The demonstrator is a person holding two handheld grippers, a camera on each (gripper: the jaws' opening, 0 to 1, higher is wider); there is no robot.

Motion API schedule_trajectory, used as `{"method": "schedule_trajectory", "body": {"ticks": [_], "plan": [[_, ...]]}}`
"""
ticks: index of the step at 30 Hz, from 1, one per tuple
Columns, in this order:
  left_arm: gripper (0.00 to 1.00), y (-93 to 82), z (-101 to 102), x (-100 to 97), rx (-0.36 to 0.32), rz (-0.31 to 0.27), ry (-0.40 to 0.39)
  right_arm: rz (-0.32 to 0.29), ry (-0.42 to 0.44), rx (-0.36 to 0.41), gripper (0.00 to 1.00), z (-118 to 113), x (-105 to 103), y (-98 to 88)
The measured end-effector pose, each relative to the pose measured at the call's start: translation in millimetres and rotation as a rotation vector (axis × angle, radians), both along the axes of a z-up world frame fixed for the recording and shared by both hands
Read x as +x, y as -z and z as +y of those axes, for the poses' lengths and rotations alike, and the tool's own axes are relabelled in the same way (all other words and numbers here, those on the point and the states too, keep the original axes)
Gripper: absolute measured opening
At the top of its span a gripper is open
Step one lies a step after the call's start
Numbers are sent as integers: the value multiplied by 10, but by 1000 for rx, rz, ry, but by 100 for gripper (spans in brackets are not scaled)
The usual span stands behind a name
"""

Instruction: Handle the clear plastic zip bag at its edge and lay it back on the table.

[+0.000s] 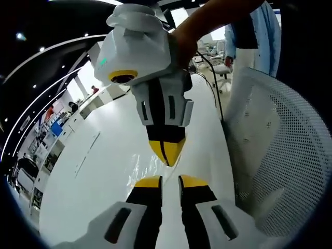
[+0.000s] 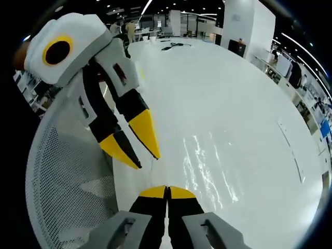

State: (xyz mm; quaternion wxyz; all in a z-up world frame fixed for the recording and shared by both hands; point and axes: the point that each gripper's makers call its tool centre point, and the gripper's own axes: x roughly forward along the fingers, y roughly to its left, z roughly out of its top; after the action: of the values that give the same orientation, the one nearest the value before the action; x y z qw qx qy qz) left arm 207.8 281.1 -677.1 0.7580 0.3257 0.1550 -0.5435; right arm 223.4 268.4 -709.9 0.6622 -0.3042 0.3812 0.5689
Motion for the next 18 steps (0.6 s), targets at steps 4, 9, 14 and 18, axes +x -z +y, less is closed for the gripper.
{"method": "schedule_trajectory", "body": {"ticks": [4, 9, 14, 18], "plan": [[10, 18, -7, 14, 9, -4, 1, -7, -8, 6, 0, 34, -18, -30], [9, 31, -9, 23, 32, -21, 9, -20, -15, 16, 0, 64, -2, -75], [7, 55, 4, 27, 57, -40, 18, -34, -12, 24, 0, 81, 16, -127], [5, 59, 10, 34, 68, -50, 19, -40, -6, 32, 0, 97, 31, -165]]}}
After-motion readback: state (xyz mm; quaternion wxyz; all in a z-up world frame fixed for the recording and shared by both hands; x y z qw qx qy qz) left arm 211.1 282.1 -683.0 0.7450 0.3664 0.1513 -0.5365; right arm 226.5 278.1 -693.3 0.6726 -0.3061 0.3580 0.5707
